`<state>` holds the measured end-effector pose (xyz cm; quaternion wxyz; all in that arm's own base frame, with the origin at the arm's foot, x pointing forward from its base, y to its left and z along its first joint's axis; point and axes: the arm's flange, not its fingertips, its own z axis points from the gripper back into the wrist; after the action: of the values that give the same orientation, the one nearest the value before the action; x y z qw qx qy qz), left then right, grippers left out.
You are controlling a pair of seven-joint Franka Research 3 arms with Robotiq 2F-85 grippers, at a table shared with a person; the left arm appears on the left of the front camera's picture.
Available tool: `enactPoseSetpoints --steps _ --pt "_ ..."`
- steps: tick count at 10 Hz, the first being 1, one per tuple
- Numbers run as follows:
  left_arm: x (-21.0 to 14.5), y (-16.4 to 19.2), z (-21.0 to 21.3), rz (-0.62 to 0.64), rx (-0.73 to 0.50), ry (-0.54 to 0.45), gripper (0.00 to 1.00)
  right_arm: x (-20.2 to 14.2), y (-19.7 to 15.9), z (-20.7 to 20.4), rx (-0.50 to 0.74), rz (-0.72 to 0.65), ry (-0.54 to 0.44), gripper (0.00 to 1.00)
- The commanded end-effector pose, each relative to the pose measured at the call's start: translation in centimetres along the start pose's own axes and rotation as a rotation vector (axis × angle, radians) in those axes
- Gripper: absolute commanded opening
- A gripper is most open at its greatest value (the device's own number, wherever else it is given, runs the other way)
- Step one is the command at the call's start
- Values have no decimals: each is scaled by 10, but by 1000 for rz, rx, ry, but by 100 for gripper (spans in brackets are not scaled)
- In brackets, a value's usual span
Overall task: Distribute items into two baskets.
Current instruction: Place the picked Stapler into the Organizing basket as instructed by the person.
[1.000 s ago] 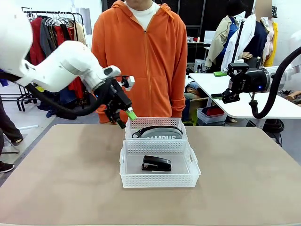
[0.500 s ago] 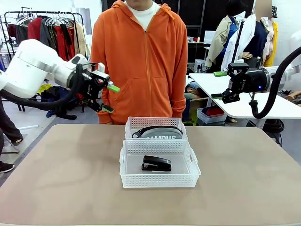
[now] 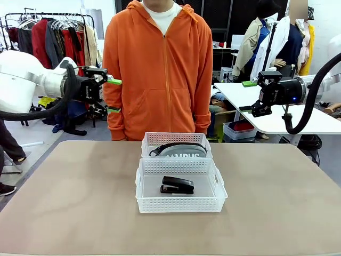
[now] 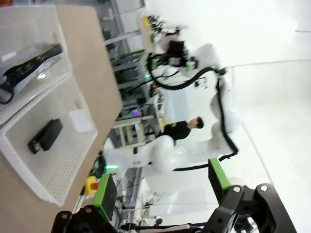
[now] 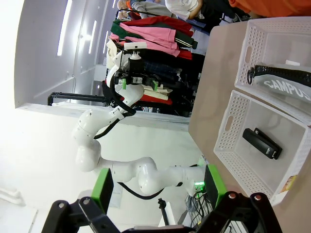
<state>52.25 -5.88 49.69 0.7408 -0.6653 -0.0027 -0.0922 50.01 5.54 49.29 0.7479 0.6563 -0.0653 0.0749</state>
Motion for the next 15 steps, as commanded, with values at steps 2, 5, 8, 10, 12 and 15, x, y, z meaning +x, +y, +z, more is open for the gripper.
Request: enactPoseSetpoints --steps 2,5,8,10,12,15 --pt "-17 -7 15 -17 -120 -79 100 0 2 0 -2 2 -8 100" --pt "-21 -5 20 -23 -118 -81 100 0 2 0 -2 2 -8 100" --pt "-14 -5 21 -5 -97 -72 100 0 2 0 -2 2 -8 100" --pt "-14 -5 21 -5 -97 -72 100 0 2 0 -2 2 -8 100" --pt "-14 -5 21 -5 -97 -72 100 0 2 0 -2 2 -8 100" --pt "-14 -5 21 -5 -97 -72 100 0 2 0 -2 2 -8 100"
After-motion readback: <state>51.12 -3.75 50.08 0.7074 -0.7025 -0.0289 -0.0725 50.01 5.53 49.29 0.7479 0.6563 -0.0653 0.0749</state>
